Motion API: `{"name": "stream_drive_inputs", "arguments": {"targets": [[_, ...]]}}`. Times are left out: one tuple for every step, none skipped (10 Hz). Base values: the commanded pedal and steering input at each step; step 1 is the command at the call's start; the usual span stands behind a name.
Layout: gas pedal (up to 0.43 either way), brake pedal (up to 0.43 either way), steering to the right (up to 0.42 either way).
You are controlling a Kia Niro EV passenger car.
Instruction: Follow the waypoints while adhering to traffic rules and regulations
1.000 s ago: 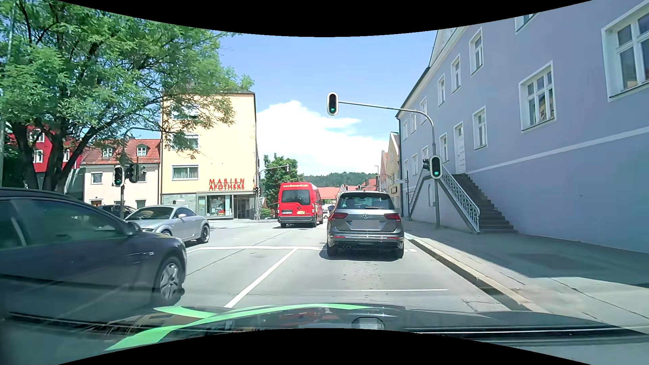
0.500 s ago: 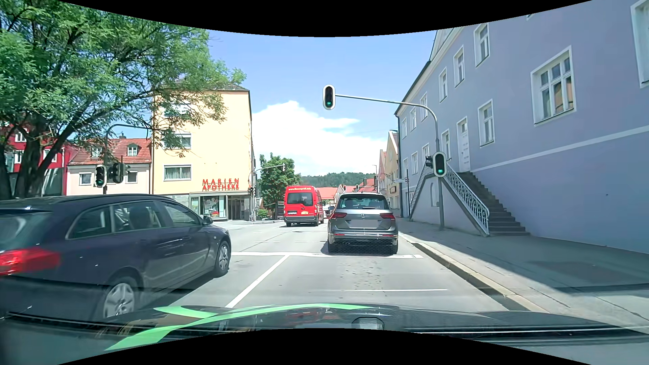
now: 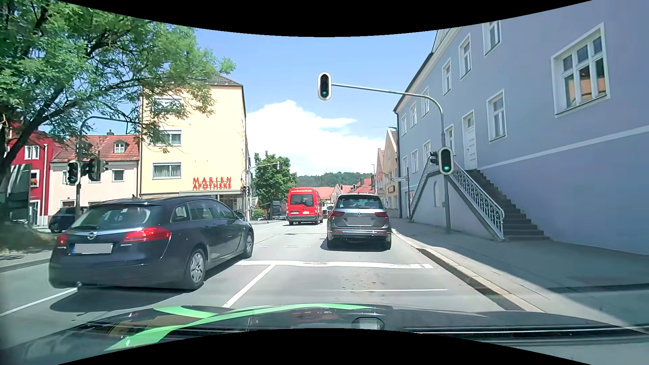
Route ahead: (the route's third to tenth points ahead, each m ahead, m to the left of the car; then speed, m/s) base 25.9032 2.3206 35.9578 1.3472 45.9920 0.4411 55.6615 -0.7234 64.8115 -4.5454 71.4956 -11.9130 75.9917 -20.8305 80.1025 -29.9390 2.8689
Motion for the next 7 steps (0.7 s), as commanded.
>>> {"name": "stream_drive_inputs", "arguments": {"targets": [[0.260, 0.000, 0.031], [0.248, 0.000, 0.031], [0.248, 0.000, 0.031], [0.248, 0.000, 0.030], [0.240, 0.000, 0.027], [0.240, 0.000, 0.025], [0.228, 0.000, 0.025]]}}
